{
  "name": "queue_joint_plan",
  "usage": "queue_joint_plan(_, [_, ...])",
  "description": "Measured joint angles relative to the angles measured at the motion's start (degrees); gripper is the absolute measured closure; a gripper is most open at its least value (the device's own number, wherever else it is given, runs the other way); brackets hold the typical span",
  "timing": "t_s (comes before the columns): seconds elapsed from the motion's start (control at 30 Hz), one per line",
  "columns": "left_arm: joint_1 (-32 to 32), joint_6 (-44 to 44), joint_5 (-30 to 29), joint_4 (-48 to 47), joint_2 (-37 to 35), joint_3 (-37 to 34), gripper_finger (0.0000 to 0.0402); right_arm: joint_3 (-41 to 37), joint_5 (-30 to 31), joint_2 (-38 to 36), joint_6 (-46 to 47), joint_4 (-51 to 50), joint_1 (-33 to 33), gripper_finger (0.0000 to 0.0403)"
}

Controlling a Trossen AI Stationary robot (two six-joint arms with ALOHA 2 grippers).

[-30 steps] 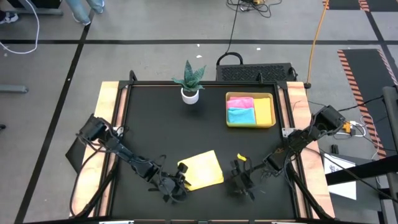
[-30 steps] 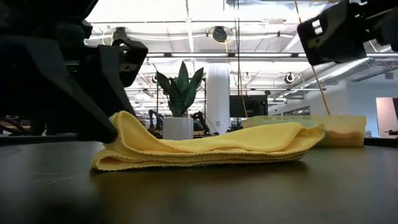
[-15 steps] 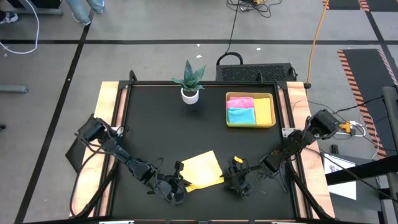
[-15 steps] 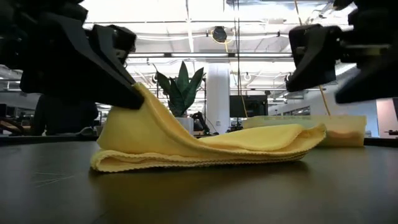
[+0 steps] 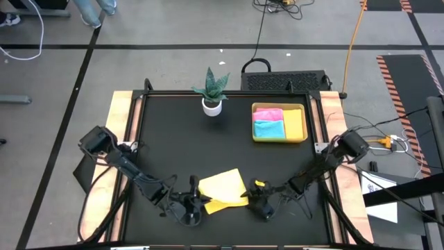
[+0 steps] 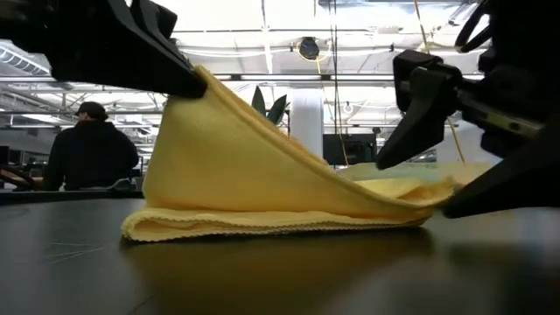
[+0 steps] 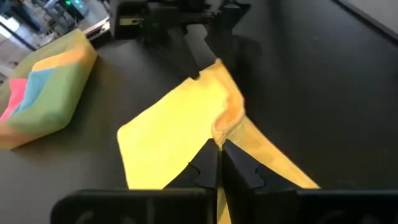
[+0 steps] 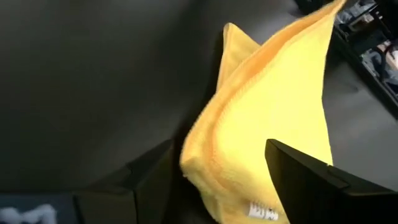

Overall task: Fold microfiber towels
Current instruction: Fold the yellow microfiber cloth

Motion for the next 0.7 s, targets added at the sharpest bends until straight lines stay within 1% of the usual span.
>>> queue_joint_plan(0.13, [0.2,-0.3,-1.3,-0.7,0.0,0.0,0.0394,1.0,0.4,1.7,-1.6,0.2,-0.4,0.0175])
queue_joint_plan(0.2, [0.2,-0.5,-1.4,-0.9,0.0,0.0,0.0397,1.3,2.3,2.1,-1.5,0.6,-0.5,0.0188])
queue_joint_plan(0.3, [0.1,-0.7,-2.1,-0.8,0.0,0.0,0.0389,1.5,5.6,2.1,-1.2,0.8,-0.6,0.0216])
queue_joint_plan(0.4, [0.0,-0.7,-2.5,-0.8,0.0,0.0,0.0386,1.5,8.1,1.9,-0.8,0.5,-0.6,0.0261])
queue_joint_plan(0.5, [-0.1,-0.7,-2.5,-0.8,0.0,0.0,0.0396,1.5,10.2,1.9,0.3,-0.4,-0.7,0.0316])
queue_joint_plan(0.63, [-0.1,-0.7,-2.5,-0.7,0.0,0.0,0.0390,1.5,10.8,1.9,0.2,-0.5,-0.8,0.0387])
queue_joint_plan(0.7, [-0.1,-0.7,-2.8,-0.7,0.0,0.0,0.0386,1.5,11.4,1.7,-0.6,-0.5,-0.7,0.0396])
